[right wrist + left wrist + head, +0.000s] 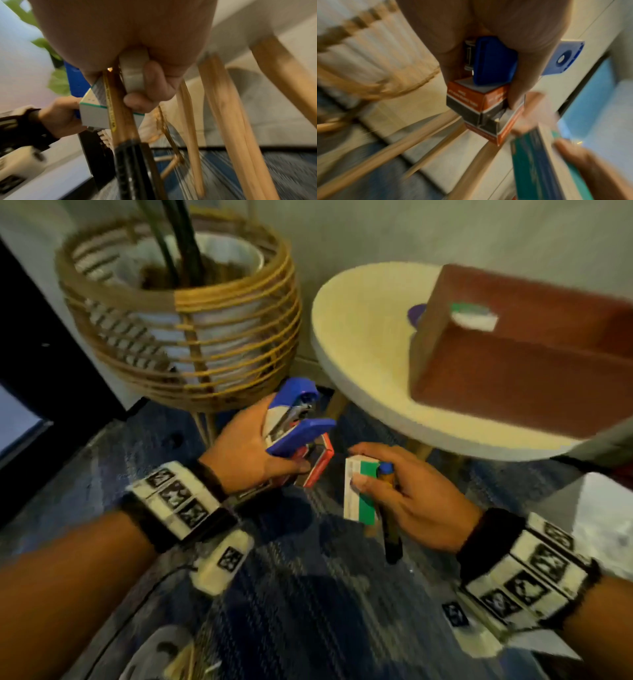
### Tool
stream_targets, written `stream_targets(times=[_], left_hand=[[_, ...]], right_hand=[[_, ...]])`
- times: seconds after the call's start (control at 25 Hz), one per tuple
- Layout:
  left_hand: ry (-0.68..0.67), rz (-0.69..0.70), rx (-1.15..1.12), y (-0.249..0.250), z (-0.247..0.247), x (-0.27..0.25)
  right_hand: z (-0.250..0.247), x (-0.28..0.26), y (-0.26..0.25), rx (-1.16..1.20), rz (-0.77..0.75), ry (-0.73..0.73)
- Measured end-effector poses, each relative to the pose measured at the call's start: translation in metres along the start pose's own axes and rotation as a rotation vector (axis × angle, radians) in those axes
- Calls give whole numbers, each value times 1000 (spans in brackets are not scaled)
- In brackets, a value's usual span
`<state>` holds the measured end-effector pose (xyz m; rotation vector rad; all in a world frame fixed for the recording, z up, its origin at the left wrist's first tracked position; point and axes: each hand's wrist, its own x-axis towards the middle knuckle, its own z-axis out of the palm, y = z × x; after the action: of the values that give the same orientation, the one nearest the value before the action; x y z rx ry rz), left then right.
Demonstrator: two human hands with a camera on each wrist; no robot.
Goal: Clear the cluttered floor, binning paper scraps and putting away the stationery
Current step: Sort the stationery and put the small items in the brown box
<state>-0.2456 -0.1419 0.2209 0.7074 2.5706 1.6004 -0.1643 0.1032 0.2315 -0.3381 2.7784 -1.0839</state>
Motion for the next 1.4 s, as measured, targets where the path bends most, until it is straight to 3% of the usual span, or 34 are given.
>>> stream_targets(times=[0.28,0.44,0.52,0.6,0.68,0.76,0.84,0.92,1.12,1.24,1.32,1.4], left_hand=[[124,205,-186,121,-26,30],[191,143,-436,162,-13,58],[240,91,-515,180,-2,75],[249,40,-602,199,9,88],[220,-22,-650,214,21,101],[178,-87,-628,221,32,114],[129,-143,-561,227,45,125],[95,-189,-476,228,58,137],[-16,-279,-263,225,91,156],[-47,-298,-84,223,102,154],[-33,-291,-98,224,103,153],[-22,-290,-132,223,104,152]], right_hand=[[-104,-53,-74,128,-148,58],[-191,-63,-121,200,-193,264],[-235,-50,-128,-26,-94,394],[-267,-26,-114,-381,88,398],[-277,-2,-92,-572,267,223],[-270,14,-69,-608,367,70],[-267,16,-54,-673,427,70],[-270,13,-46,-653,465,162],[-279,10,-38,-355,503,419],[-281,13,-53,-246,442,519],[-285,19,-62,-156,357,615],[-287,28,-64,-229,265,719]])
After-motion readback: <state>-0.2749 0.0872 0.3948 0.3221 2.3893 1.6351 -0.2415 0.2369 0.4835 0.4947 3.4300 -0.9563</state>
